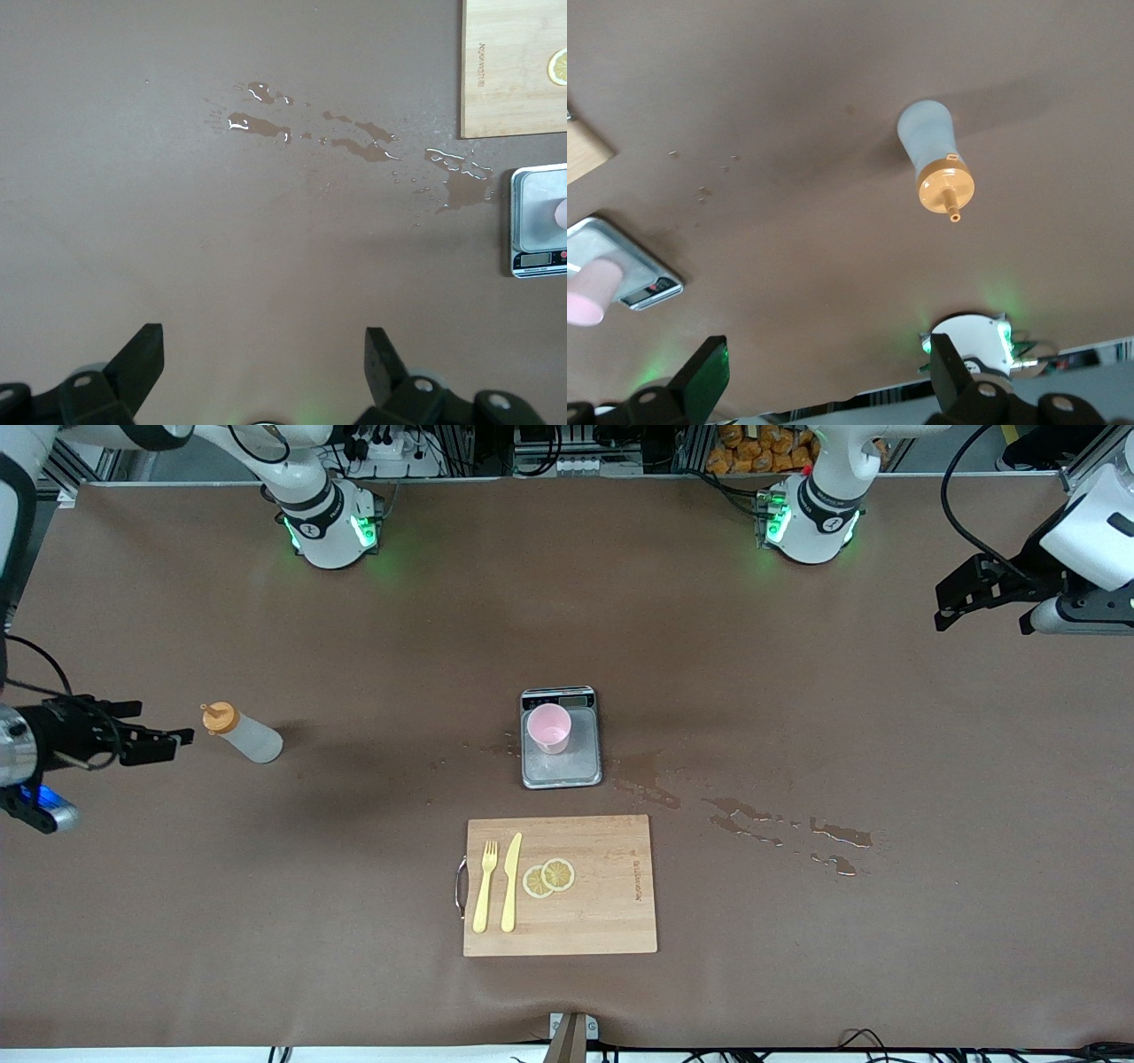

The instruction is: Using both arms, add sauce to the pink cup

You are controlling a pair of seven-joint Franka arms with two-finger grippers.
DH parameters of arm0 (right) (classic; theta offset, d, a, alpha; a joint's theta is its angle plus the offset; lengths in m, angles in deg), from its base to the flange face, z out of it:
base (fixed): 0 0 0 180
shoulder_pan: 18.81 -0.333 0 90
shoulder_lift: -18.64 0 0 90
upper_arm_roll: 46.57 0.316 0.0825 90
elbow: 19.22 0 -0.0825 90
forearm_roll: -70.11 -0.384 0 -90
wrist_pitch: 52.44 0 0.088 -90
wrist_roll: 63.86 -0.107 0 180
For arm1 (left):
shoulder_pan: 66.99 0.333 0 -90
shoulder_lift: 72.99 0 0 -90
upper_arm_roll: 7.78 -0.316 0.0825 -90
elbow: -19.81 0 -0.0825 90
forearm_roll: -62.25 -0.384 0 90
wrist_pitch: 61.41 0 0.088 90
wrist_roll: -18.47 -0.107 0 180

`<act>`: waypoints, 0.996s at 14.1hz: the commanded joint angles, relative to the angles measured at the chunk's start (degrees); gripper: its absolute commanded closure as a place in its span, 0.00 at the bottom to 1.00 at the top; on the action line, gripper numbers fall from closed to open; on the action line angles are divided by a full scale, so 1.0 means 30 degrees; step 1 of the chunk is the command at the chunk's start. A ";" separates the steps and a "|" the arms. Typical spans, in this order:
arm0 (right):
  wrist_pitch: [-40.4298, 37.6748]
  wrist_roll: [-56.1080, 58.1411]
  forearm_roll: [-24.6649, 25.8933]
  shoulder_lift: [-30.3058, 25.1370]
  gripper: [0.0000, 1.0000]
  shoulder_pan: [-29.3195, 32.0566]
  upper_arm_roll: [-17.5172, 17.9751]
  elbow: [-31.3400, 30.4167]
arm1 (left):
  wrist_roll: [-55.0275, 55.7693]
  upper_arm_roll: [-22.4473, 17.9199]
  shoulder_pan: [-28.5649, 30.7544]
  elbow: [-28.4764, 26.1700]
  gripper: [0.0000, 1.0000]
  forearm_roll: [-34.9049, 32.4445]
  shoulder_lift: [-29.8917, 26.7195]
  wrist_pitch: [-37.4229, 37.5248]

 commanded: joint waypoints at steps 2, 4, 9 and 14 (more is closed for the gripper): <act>0.0906 0.3571 0.0925 -0.2919 0.00 -0.0288 0.0183 -0.1628 | 0.0224 0.0082 0.0060 -0.0182 0.00 -0.0145 -0.0235 -0.0187; 0.2888 0.5684 0.1365 -0.4934 0.00 -0.0259 0.0183 -0.3580 | 0.0224 0.0082 0.0060 -0.0182 0.00 -0.0145 -0.0294 -0.0158; 0.6557 0.6015 0.3032 -0.9421 0.00 -0.1690 0.0213 -0.8740 | 0.0224 0.0111 0.0031 -0.0182 0.00 -0.0145 -0.0294 -0.0158; 0.7472 0.6044 0.2919 -1.1539 0.00 -0.1753 0.0242 -0.9343 | 0.0254 0.0111 0.0031 -0.0182 0.00 -0.0086 -0.0381 -0.0129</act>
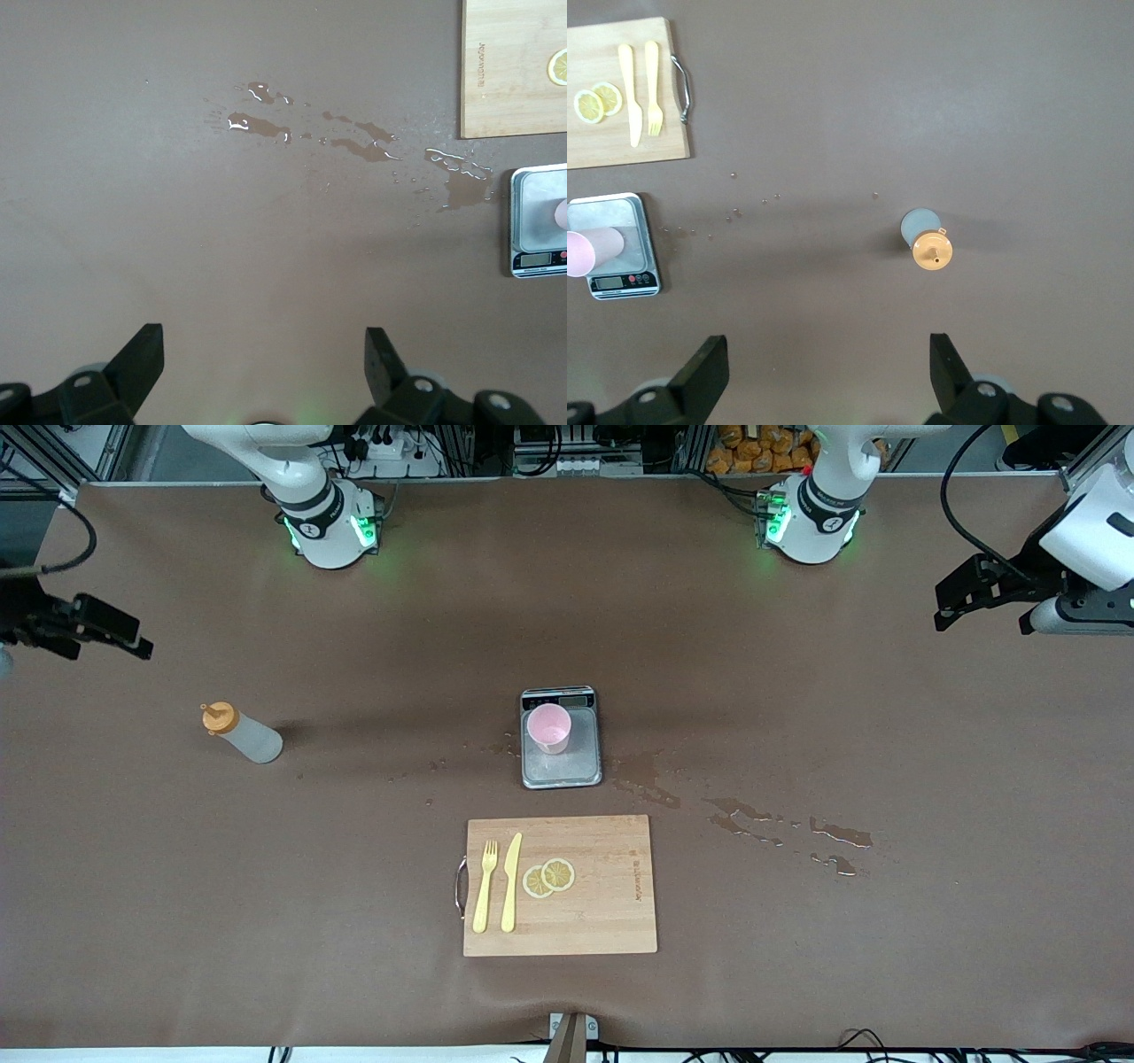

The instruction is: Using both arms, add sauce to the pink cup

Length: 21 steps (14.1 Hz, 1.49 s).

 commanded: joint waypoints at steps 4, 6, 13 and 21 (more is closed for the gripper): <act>0.1704 0.0319 0.0656 0.0355 0.00 -0.0305 -0.0088 0.0347 | 0.0207 0.0215 0.0091 -0.0186 0.00 -0.0086 -0.0323 -0.0128; 0.1795 0.0349 0.0859 0.0620 0.00 -0.0304 -0.0088 0.0376 | 0.0236 0.0186 0.0091 -0.0186 0.00 -0.0086 -0.0352 -0.0128; 0.1766 0.0260 0.1798 0.0855 0.00 -0.0627 -0.0059 0.0552 | 0.0588 0.0186 0.0120 -0.0215 0.00 -0.0086 -0.0352 -0.0099; 0.1825 0.0319 0.1828 0.0914 0.00 -0.0598 -0.0059 0.0522 | 0.0617 0.0186 0.0091 -0.0215 0.00 -0.0086 -0.0352 -0.0128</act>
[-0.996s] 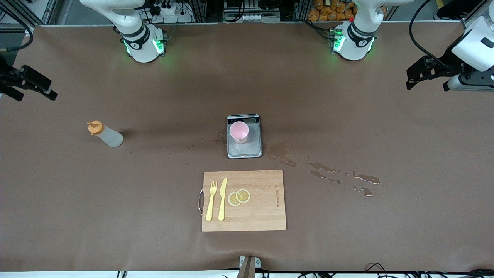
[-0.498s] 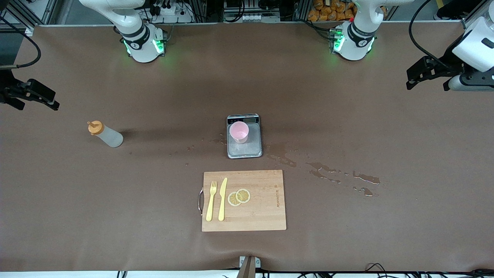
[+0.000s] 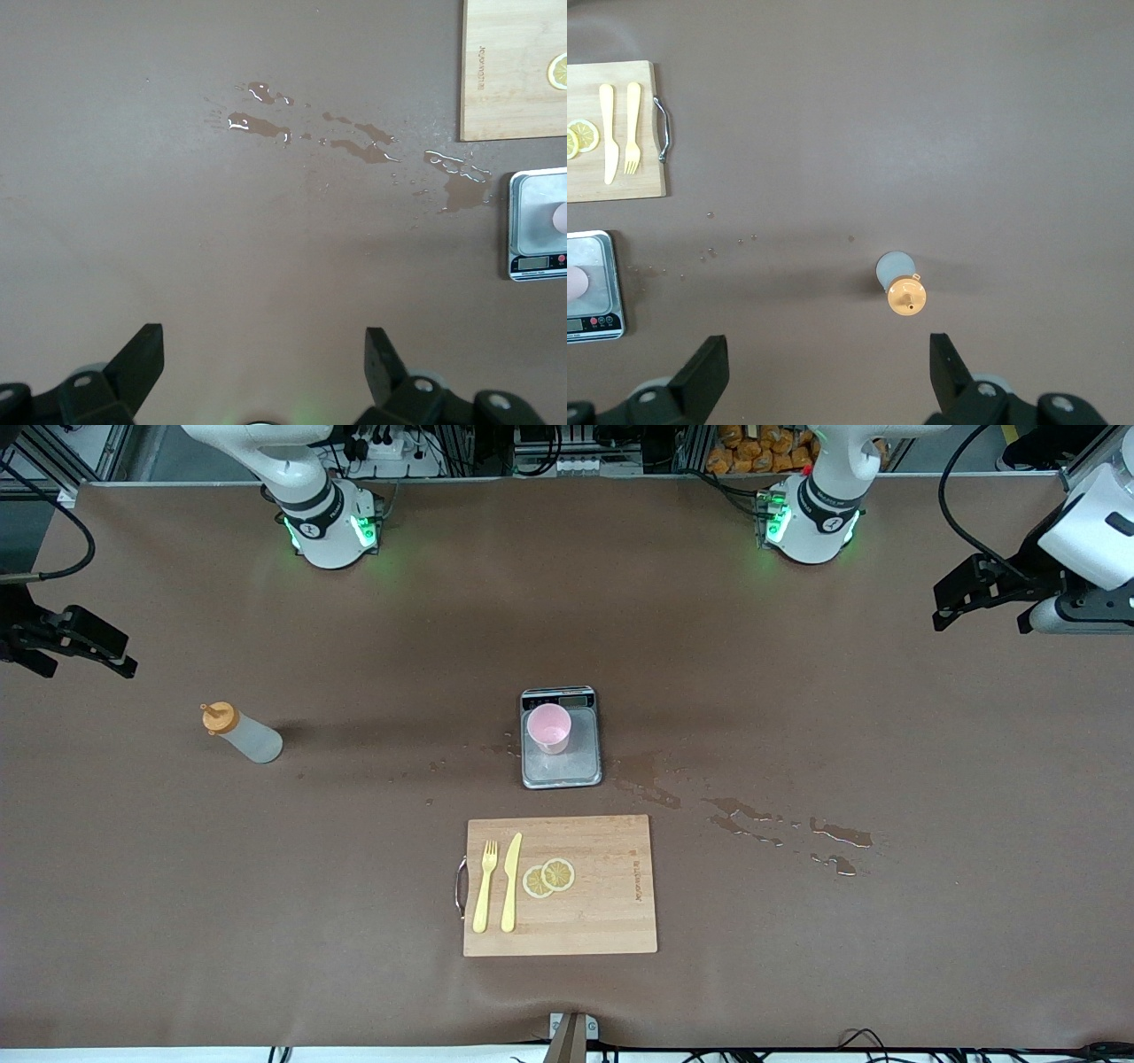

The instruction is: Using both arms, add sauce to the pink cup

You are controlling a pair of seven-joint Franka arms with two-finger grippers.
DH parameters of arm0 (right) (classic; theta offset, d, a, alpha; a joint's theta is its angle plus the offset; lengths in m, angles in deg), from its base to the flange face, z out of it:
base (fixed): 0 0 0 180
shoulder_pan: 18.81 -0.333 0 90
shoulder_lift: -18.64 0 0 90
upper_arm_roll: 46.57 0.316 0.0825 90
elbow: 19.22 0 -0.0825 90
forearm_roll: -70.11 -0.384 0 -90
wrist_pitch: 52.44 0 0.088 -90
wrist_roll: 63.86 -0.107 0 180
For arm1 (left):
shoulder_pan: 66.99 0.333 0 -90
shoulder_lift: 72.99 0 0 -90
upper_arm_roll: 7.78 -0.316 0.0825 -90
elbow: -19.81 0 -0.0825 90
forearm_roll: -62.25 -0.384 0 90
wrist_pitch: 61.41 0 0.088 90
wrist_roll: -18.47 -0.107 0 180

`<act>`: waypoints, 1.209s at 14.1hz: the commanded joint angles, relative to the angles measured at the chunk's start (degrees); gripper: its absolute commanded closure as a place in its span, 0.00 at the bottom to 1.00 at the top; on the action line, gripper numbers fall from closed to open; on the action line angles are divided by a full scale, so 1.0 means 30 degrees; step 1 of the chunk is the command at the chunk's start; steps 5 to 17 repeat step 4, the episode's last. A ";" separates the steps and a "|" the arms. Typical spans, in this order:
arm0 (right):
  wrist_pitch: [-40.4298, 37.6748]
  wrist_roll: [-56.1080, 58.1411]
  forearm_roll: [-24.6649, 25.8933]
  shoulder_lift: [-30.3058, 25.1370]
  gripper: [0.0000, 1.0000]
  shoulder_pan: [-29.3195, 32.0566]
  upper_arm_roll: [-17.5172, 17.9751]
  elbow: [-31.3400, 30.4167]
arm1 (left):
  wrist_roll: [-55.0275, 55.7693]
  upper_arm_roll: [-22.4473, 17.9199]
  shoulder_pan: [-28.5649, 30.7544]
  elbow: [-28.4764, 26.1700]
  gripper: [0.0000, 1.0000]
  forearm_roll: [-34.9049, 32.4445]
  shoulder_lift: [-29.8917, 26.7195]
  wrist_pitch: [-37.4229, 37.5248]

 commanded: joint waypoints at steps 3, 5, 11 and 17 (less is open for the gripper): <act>-0.0087 0.0105 0.0435 0.0299 0.00 -0.0245 -0.0085 0.0265 | 0.0262 0.0114 0.0119 -0.0195 0.00 -0.0086 -0.0337 -0.0099; -0.0087 0.0105 0.0435 0.0329 0.00 -0.0244 -0.0085 0.0266 | 0.0261 0.0114 0.0119 -0.0224 0.00 -0.0086 -0.0337 -0.0099; -0.0087 0.0105 0.0435 0.0329 0.00 -0.0244 -0.0085 0.0266 | 0.0261 0.0114 0.0119 -0.0224 0.00 -0.0086 -0.0337 -0.0099; -0.0087 0.0105 0.0435 0.0329 0.00 -0.0244 -0.0085 0.0266 | 0.0261 0.0114 0.0119 -0.0224 0.00 -0.0086 -0.0337 -0.0099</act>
